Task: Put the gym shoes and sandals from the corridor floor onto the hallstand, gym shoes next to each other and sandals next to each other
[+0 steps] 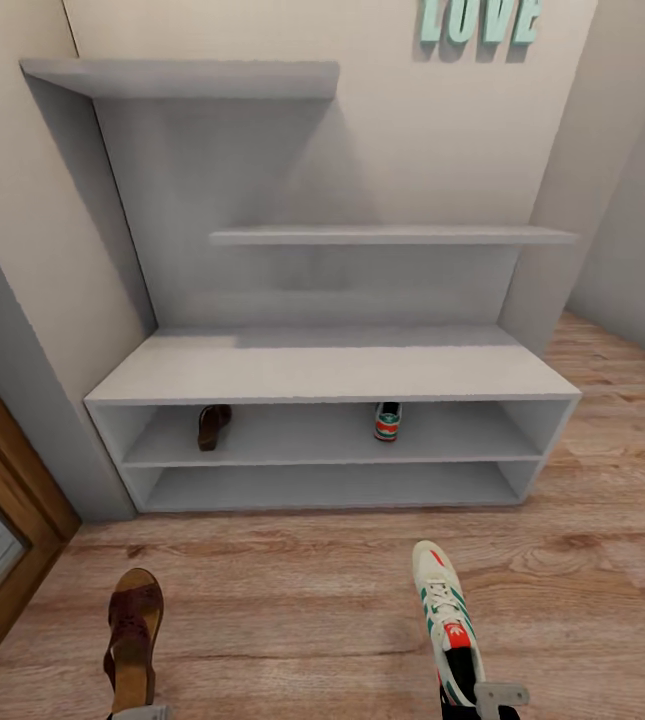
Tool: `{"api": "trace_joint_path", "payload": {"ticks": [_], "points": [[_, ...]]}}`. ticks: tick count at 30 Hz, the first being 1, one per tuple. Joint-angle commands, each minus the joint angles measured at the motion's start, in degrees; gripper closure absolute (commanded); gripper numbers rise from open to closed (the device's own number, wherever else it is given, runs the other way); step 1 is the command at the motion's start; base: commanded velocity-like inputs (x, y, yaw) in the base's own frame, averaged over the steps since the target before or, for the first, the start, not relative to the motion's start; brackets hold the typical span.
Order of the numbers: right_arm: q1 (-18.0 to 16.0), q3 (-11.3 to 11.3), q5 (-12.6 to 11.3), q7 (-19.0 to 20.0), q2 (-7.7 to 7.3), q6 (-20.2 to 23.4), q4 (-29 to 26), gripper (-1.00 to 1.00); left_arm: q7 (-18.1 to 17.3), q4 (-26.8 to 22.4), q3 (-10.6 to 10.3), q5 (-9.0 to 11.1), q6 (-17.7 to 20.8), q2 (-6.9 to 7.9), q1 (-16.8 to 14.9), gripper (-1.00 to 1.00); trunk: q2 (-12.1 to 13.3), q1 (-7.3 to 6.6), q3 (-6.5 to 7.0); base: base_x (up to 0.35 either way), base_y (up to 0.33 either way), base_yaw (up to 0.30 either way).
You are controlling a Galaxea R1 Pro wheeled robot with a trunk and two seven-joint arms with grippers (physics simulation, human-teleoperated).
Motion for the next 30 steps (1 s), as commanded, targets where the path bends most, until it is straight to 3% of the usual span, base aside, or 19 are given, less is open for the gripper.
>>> {"api": "trace_joint_path", "payload": {"ticks": [1, 8, 10, 14, 21, 30], "points": [[-0.04, -0.29, 0.6, -0.25, 0.05, -0.16, 0.01, 1.0, 0.01, 0.05, 0.21, -0.46, -0.15, -0.04, -0.03, 1.0, -0.02, -0.01, -0.05, 0.0, 0.0, 0.0], [-0.04, -0.59, 0.44, -0.29, -0.04, -0.16, -0.26, 1.0, 0.01, 0.03, 0.04, -0.77, -0.07, 0.02, -0.03, 1.0, -0.02, -0.01, -0.05, 0.0, 0.0, 0.0], [-0.04, -0.83, 0.56, -0.44, -1.05, -0.16, -1.87, 1.0, -0.3, -0.4, -0.16, -0.89, 0.35, 0.0, -0.23, 1.0, -0.02, -0.01, -0.05, 0.0, 0.0, 0.0], [-0.04, -0.82, 0.59, -0.55, -1.69, -0.1, -2.53, 1.0, -0.54, -0.78, -0.19, -0.93, 0.89, 0.17, -0.88, 1.0, -0.02, -0.01, -0.05, 0.0, 0.0, 0.0], [-0.04, -0.67, 0.52, -0.59, -2.05, -0.08, -2.21, 1.0, -0.6, -2.35, -0.25, -1.51, 2.7, -0.5, -5.88, 1.0, -0.02, -0.01, -0.05, 0.0, 0.0, 0.0], [-0.04, -0.8, 0.45, -0.66, -3.22, -0.08, -0.43, 1.0, -0.73, -2.89, -0.34, -3.61, 19.32, -2.13, -16.36, 1.0, -0.02, -0.01, -0.05, 0.0, 0.0, 0.0]]}}
